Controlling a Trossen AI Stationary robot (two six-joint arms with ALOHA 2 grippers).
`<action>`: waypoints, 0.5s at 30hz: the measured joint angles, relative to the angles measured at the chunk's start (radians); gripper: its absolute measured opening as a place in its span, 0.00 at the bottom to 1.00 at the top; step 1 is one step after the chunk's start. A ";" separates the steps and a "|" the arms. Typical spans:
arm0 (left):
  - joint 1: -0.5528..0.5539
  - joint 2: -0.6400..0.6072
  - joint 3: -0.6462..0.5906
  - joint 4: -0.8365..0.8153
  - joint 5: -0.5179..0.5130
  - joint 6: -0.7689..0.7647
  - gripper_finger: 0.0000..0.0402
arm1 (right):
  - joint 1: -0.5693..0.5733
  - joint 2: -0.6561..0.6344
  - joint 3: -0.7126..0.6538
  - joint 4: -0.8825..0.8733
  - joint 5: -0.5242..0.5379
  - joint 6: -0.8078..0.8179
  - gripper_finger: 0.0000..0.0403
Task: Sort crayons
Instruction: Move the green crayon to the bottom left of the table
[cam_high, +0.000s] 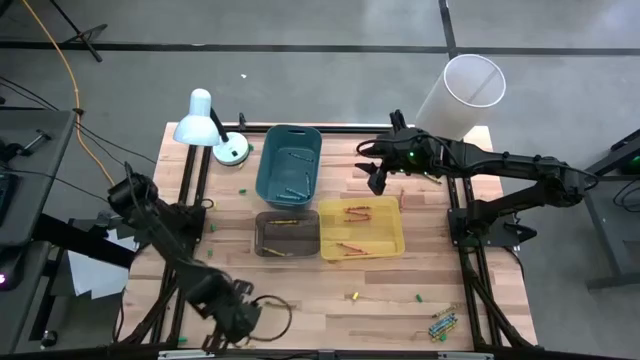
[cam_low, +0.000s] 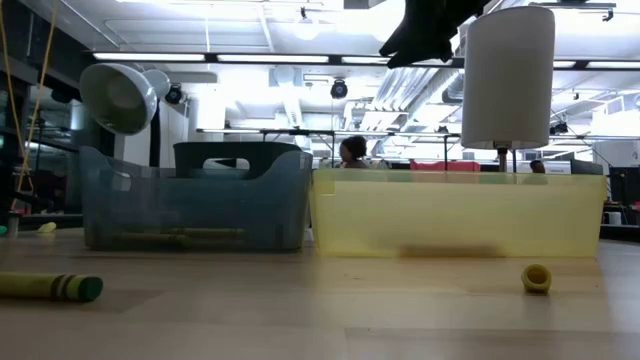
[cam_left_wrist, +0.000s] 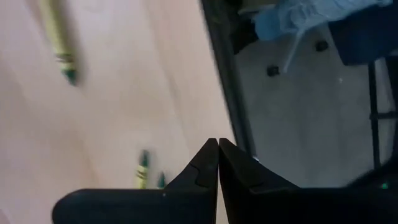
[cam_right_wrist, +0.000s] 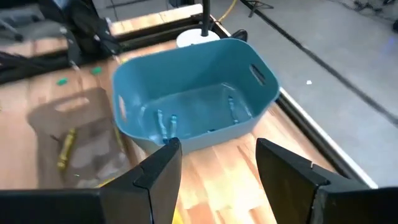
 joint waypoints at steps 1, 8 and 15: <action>-0.016 -0.006 0.000 -0.008 -0.003 0.004 0.00 | 0.000 0.000 0.000 0.006 -0.012 0.016 0.50; -0.063 -0.019 -0.031 -0.103 -0.073 0.134 0.00 | 0.015 0.000 0.000 0.086 -0.072 0.203 0.50; -0.113 -0.122 -0.209 -0.045 -0.035 0.066 0.00 | 0.069 0.000 0.000 0.095 -0.074 0.360 0.50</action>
